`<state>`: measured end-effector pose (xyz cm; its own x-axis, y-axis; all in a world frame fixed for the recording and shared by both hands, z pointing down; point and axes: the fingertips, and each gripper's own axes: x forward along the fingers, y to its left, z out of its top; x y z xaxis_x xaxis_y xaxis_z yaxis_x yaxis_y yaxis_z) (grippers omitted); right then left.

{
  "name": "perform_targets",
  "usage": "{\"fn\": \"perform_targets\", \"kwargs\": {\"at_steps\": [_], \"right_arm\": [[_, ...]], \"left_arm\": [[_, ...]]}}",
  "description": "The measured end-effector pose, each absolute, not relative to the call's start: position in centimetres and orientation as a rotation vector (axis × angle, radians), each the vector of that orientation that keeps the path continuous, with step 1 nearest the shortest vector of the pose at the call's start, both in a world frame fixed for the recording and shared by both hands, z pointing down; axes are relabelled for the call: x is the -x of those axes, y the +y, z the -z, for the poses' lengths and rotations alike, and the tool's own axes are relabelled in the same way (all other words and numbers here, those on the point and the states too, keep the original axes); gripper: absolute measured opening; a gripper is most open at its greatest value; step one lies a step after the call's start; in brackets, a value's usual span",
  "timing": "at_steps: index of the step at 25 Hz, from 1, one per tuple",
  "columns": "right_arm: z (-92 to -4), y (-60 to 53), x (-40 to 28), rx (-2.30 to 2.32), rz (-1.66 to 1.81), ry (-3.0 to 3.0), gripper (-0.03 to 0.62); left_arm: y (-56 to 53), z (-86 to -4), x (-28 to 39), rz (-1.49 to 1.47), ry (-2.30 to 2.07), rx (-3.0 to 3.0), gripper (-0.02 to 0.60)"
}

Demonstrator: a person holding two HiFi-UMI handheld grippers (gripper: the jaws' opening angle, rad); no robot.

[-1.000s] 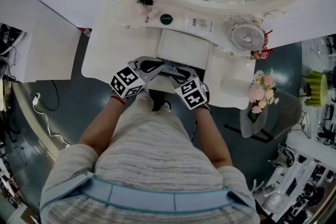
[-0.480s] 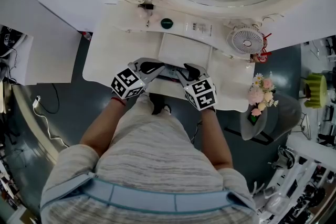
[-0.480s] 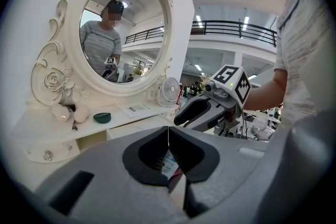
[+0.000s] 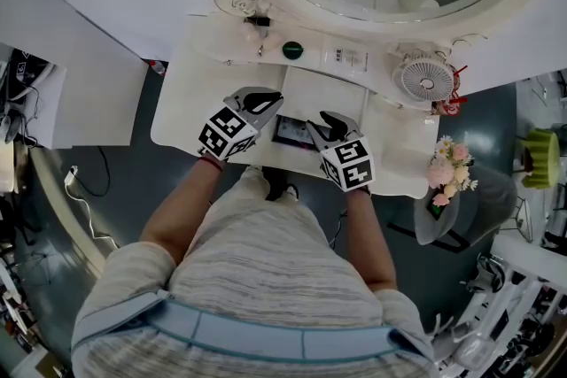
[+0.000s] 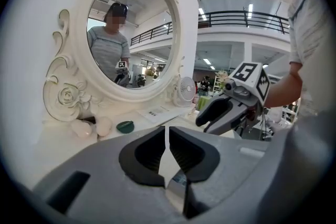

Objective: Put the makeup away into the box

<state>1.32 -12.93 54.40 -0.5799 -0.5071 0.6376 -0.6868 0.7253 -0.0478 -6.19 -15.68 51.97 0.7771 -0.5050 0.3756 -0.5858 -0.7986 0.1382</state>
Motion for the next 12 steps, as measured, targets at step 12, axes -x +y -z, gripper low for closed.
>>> {"fn": "perform_targets", "kwargs": {"at_steps": [12], "right_arm": [[-54.2, -14.0, -2.6, -0.983, -0.439, -2.312, 0.123]], "left_arm": [[-24.3, -53.6, 9.0, -0.678, -1.114, -2.590, 0.245]]}}
